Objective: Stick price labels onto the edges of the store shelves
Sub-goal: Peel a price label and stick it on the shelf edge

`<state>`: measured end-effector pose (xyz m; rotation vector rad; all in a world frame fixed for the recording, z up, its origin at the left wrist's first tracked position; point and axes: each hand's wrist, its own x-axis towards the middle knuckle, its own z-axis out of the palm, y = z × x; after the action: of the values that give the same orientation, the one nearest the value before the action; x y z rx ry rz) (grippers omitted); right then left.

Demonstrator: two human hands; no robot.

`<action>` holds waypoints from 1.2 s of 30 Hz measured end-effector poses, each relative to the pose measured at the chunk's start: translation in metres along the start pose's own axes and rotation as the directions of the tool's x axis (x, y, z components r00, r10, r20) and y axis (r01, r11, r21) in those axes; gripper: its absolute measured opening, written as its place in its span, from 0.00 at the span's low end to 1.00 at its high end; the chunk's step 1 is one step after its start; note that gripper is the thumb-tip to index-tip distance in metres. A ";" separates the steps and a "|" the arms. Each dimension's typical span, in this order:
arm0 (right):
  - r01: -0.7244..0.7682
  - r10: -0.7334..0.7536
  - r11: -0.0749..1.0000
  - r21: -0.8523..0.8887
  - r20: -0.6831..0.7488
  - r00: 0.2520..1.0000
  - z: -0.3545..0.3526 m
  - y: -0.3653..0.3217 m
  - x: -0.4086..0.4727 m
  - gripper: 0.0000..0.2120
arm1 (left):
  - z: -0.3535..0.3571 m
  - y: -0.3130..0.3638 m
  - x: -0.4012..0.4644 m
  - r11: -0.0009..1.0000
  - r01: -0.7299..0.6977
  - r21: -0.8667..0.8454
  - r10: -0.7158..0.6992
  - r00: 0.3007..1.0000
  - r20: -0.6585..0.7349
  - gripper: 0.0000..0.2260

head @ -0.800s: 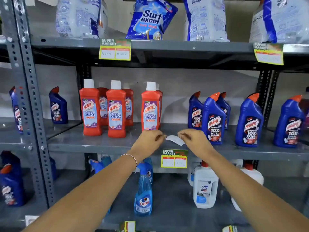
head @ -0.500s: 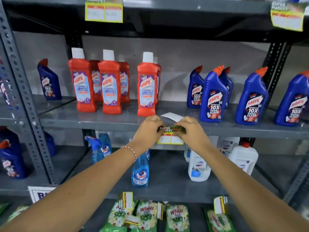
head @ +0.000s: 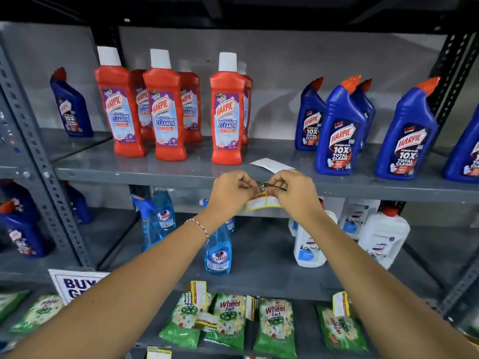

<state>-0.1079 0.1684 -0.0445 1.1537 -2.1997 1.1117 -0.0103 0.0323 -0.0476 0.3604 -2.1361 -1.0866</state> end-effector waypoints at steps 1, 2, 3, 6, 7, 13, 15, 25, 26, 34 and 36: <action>0.005 -0.005 1.000 0.003 0.022 1.000 -0.002 0.001 0.001 0.05 | -0.001 -0.002 -0.001 1.000 0.004 0.001 -0.004 1.000 0.010 0.09; 0.006 -0.006 1.000 0.011 0.050 0.999 -0.004 0.002 0.002 0.05 | -0.002 -0.003 -0.003 1.000 0.017 -0.009 -0.016 1.000 0.017 0.11; 0.005 -0.007 1.000 0.025 0.079 0.997 -0.006 0.003 0.001 0.05 | -0.002 -0.005 -0.005 0.999 0.037 -0.030 -0.036 0.999 0.025 0.12; -0.002 -0.015 0.994 0.109 0.157 0.987 -0.008 0.008 -0.006 0.06 | -0.004 -0.012 -0.014 0.984 0.104 -0.143 -0.098 0.994 0.048 0.09; -0.011 -0.014 0.990 0.142 0.173 0.985 -0.006 0.009 -0.010 0.06 | -0.005 -0.013 -0.018 0.975 0.124 -0.183 -0.118 0.992 0.042 0.09; -0.068 0.022 0.968 0.242 0.188 0.982 0.021 -0.009 -0.028 0.05 | -0.035 -0.031 -0.038 0.925 0.213 -0.314 -0.240 0.969 -0.049 0.09; -0.044 -0.010 0.968 0.249 0.210 0.978 0.032 -0.025 -0.023 0.05 | -0.053 -0.039 -0.042 0.917 0.218 -0.335 -0.265 0.959 -0.100 0.09; 0.046 -0.086 0.968 0.248 0.151 0.985 0.100 -0.113 0.005 0.06 | -0.153 -0.080 -0.024 0.928 0.204 -0.312 -0.285 0.928 -0.241 0.09; 0.040 -0.075 0.972 0.233 0.144 0.987 0.107 -0.120 0.007 0.06 | -0.161 -0.083 -0.020 0.933 0.202 -0.297 -0.279 0.929 -0.244 0.09; 0.037 -0.040 0.998 0.060 0.045 0.998 0.139 -0.146 0.015 0.05 | -0.189 -0.108 0.001 0.975 0.187 -0.122 -0.211 0.951 -0.228 0.10; 0.046 -0.047 0.999 0.021 0.029 0.998 0.141 -0.149 0.015 0.04 | -0.190 -0.112 0.003 0.980 0.168 -0.102 -0.187 0.958 -0.219 0.10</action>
<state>0.0062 -0.0026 -0.0508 1.2310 -2.1776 1.1063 0.1128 -0.1502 -0.0584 0.6182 -1.8776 -1.1693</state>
